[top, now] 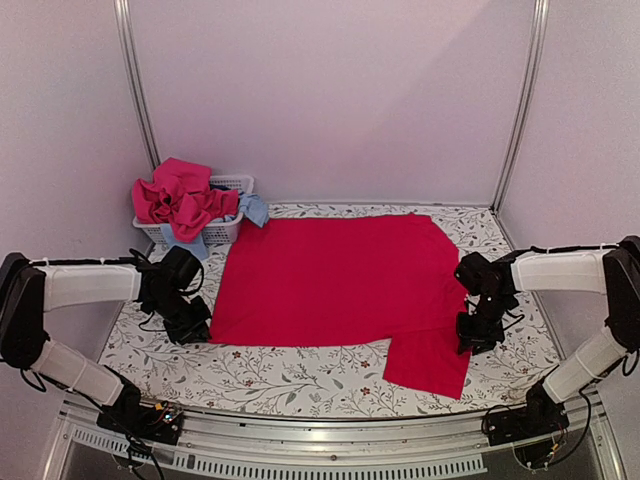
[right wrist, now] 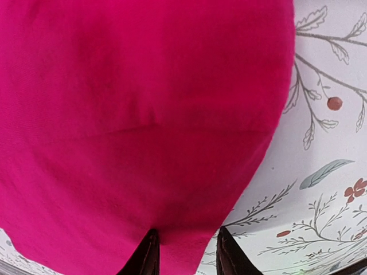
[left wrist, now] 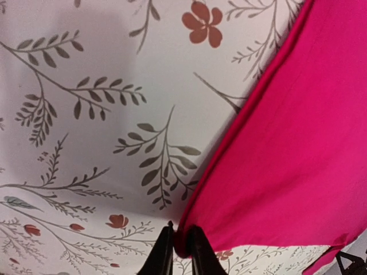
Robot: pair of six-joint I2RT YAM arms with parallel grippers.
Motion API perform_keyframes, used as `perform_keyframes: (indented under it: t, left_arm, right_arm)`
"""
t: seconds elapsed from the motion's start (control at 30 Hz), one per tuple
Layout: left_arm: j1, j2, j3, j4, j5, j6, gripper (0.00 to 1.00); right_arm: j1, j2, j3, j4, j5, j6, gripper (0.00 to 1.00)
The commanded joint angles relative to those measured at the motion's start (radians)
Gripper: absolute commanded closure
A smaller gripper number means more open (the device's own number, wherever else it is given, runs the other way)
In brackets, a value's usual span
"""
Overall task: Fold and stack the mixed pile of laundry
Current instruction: Pick up the flattened T-shirt from the center of the board.
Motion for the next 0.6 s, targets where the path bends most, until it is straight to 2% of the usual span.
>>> perform_keyframes:
  t: [0.0, 0.27, 0.57]
  left_arm:
    - [-0.010, -0.032, 0.018, -0.026, -0.021, -0.001, 0.85]
    - [-0.047, -0.120, -0.010, -0.060, -0.025, -0.038, 0.77]
    - [-0.105, -0.102, -0.029, -0.051, -0.054, -0.084, 0.72]
  right_arm:
    - [0.079, 0.105, -0.025, 0.073, 0.042, -0.007, 0.69]
    - [0.097, 0.111, -0.079, 0.098, 0.023, 0.039, 1.00]
    - [0.097, 0.030, -0.058, 0.069, -0.001, 0.039, 1.00]
